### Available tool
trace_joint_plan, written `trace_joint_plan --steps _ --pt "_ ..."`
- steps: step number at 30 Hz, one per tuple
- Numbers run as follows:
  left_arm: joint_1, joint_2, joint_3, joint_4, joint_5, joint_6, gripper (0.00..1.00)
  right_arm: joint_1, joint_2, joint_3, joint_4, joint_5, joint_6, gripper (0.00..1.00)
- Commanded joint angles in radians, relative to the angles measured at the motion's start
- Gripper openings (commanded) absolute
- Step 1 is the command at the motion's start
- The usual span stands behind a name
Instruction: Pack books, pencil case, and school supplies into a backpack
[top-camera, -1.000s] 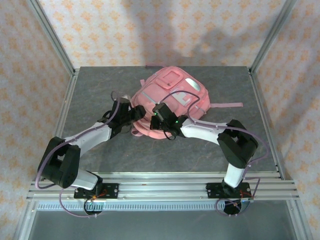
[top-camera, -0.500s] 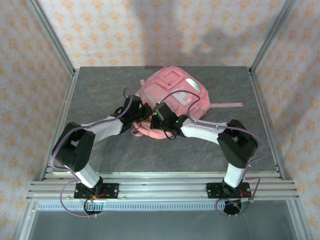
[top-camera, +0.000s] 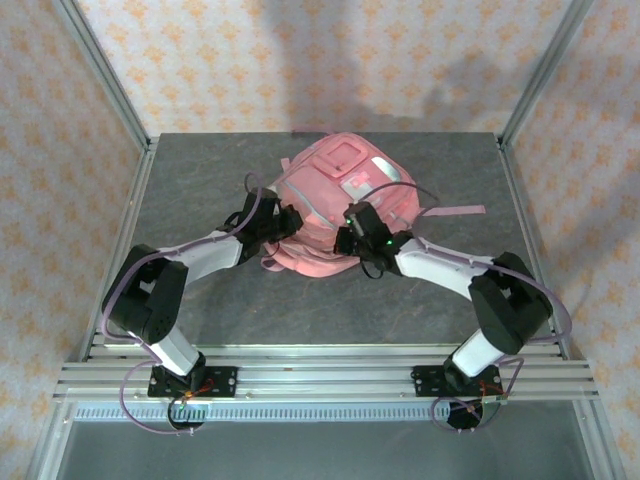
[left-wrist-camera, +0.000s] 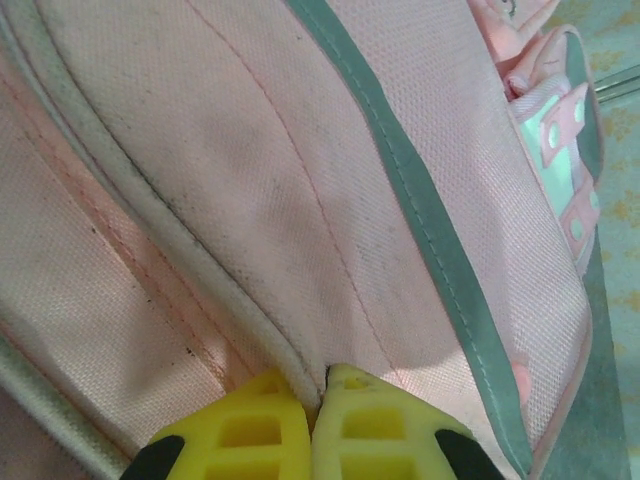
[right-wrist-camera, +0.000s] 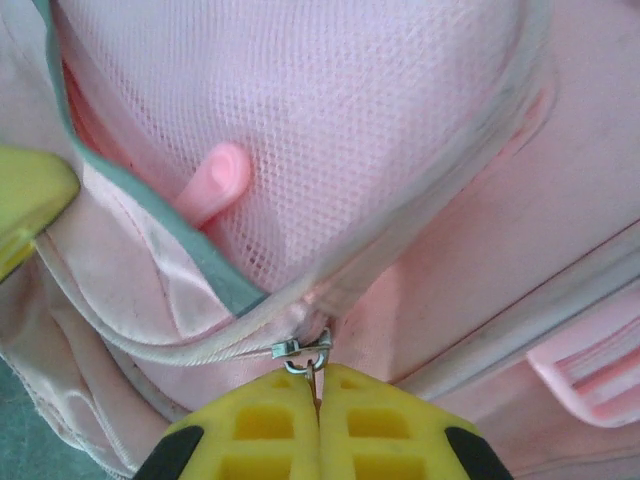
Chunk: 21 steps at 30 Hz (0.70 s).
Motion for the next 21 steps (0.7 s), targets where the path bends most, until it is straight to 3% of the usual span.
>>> trace_joint_plan --steps 1,4,7,8,10,15,21 --pt "0.047 -0.032 0.002 -0.013 -0.071 0.048 0.0 -0.044 -0.027 0.009 -0.104 0.123 -0.019 0.0" --pt "0.046 -0.027 0.014 -0.012 -0.069 0.045 0.0 -0.044 -0.018 0.048 -0.102 0.122 -0.01 0.05" --pt "0.046 -0.028 0.044 -0.042 -0.08 0.061 0.0 -0.044 -0.016 0.072 -0.111 0.142 -0.004 0.21" --pt "0.046 -0.029 0.057 -0.061 -0.088 0.069 0.03 -0.044 -0.019 0.08 -0.119 0.154 -0.002 0.27" --pt "0.046 -0.042 0.083 -0.097 -0.102 0.086 0.25 -0.046 -0.027 0.096 -0.131 0.172 -0.002 0.39" --pt "0.046 -0.105 0.115 -0.155 -0.152 0.13 0.45 -0.052 -0.047 0.135 -0.134 0.172 -0.021 0.5" --pt "0.061 -0.185 0.168 -0.238 -0.22 0.21 0.53 -0.078 -0.041 0.217 -0.135 0.176 -0.068 0.64"
